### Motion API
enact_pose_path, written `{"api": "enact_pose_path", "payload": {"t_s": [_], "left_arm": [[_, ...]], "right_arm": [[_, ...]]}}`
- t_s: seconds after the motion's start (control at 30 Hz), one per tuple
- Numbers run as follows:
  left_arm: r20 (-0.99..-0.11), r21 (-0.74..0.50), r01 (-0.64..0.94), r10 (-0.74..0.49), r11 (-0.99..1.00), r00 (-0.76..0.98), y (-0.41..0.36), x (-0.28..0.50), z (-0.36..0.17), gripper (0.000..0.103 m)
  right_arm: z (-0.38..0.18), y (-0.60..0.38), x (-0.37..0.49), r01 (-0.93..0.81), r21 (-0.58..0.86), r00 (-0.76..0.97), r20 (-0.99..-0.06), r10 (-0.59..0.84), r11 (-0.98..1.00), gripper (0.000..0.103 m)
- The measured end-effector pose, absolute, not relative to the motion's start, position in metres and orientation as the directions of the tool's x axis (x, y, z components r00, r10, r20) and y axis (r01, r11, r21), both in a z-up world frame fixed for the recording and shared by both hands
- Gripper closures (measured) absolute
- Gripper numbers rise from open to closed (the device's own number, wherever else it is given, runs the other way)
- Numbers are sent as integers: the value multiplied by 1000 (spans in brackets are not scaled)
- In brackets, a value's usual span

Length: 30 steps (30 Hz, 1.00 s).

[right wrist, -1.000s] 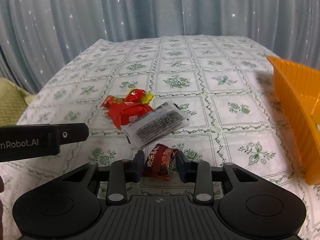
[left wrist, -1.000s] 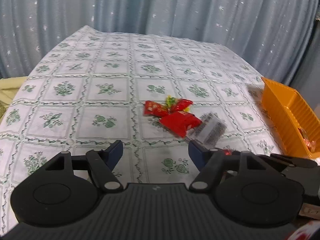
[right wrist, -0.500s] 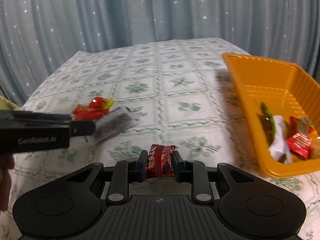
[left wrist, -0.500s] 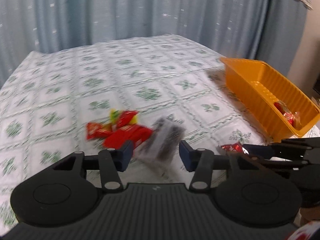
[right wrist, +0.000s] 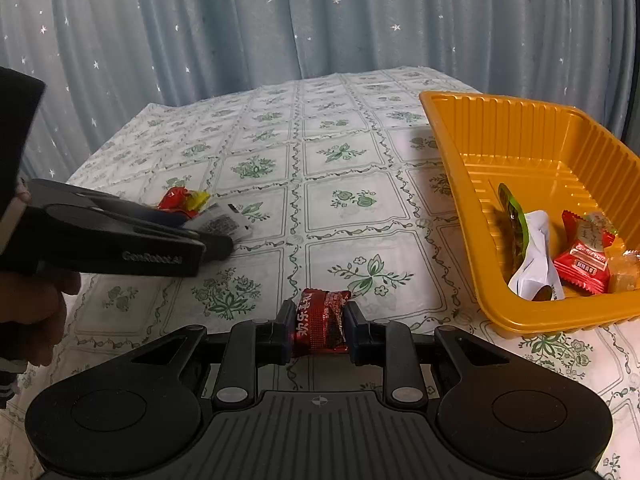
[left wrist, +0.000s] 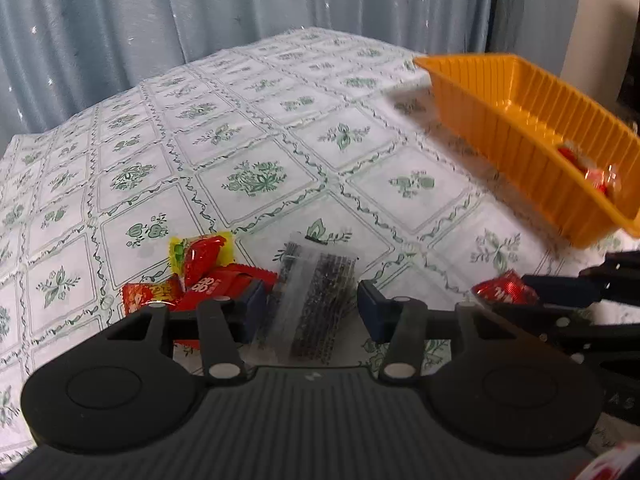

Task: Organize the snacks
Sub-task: 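Grasp the clear packet of dark snacks with the left tool while right tool holds candy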

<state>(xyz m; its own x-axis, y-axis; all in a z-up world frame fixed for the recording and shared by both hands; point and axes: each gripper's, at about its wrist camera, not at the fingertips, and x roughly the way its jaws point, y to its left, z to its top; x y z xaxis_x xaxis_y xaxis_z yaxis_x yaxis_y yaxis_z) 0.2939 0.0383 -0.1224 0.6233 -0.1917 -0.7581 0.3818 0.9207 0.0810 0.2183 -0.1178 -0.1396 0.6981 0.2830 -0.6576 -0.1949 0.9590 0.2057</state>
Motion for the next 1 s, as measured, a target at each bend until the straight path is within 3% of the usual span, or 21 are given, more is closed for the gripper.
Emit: {"api": "enact_pose_path", "payload": {"t_s": [0.17,1.0], "left_arm": [[-769,87,366,-171,927,616,36,288,-123,68],[-748,-97,104,-142,990,649,7,145,-75,69]], "right_arm": [[-139,-120,217,-192,216,697,-657,288,957,77],[-96,-168,137,-140,240,724,-637,265,961,77]]}}
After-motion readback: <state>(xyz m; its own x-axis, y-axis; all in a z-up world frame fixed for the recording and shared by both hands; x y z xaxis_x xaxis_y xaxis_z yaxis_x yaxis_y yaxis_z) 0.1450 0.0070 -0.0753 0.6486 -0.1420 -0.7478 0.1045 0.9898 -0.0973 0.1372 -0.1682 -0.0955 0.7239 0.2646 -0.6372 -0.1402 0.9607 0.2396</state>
